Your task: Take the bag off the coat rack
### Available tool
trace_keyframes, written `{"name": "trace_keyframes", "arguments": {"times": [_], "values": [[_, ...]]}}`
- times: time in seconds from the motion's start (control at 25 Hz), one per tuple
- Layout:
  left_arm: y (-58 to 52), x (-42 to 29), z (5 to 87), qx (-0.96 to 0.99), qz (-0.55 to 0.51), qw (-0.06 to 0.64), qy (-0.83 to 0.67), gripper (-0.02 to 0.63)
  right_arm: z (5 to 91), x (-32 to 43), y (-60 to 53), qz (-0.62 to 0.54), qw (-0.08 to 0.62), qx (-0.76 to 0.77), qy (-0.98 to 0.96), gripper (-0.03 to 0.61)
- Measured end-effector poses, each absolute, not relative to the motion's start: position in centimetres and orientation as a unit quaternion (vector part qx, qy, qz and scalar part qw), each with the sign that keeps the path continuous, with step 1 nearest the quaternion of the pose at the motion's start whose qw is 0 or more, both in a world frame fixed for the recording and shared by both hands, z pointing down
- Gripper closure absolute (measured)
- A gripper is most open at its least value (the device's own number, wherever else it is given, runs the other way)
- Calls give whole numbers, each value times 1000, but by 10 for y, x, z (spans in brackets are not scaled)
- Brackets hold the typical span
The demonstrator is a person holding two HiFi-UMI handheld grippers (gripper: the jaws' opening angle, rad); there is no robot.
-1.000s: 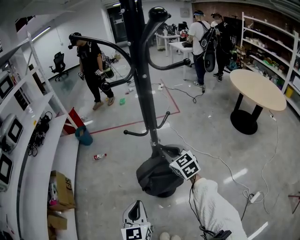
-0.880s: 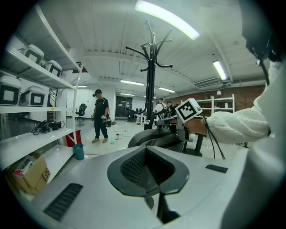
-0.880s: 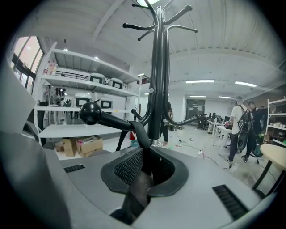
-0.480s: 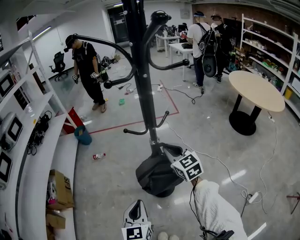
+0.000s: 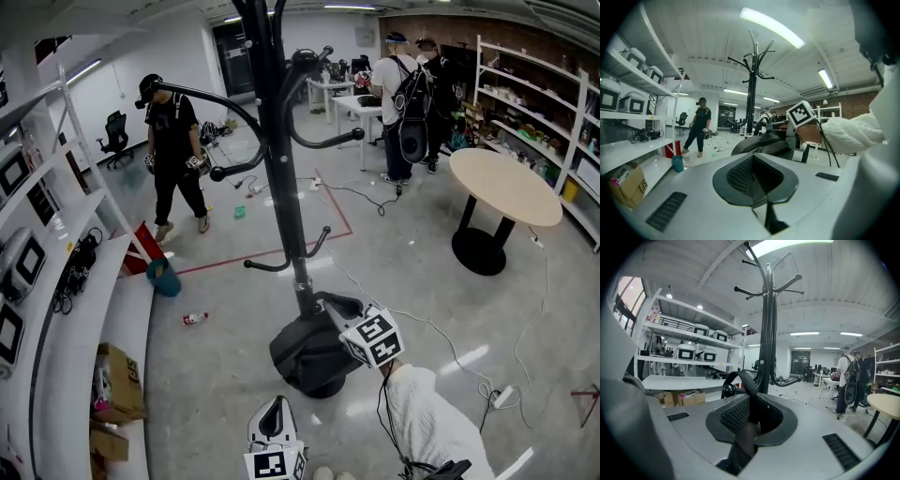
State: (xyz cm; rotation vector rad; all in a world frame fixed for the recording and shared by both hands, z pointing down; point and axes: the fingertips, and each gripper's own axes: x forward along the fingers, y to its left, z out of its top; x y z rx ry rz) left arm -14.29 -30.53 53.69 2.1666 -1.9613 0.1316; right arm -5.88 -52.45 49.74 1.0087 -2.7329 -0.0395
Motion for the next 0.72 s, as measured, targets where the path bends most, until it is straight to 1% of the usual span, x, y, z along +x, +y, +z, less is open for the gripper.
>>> {"name": "trace_keyframes", "arguments": {"times": [0.44, 0.72], "values": [[-294, -138, 517, 741, 27, 85, -665, 614, 491, -55, -494, -11, 106, 341, -934, 531], [-285, -126, 509, 747, 20, 75, -660, 614, 486, -37, -469, -7, 100, 351, -931, 531]]}}
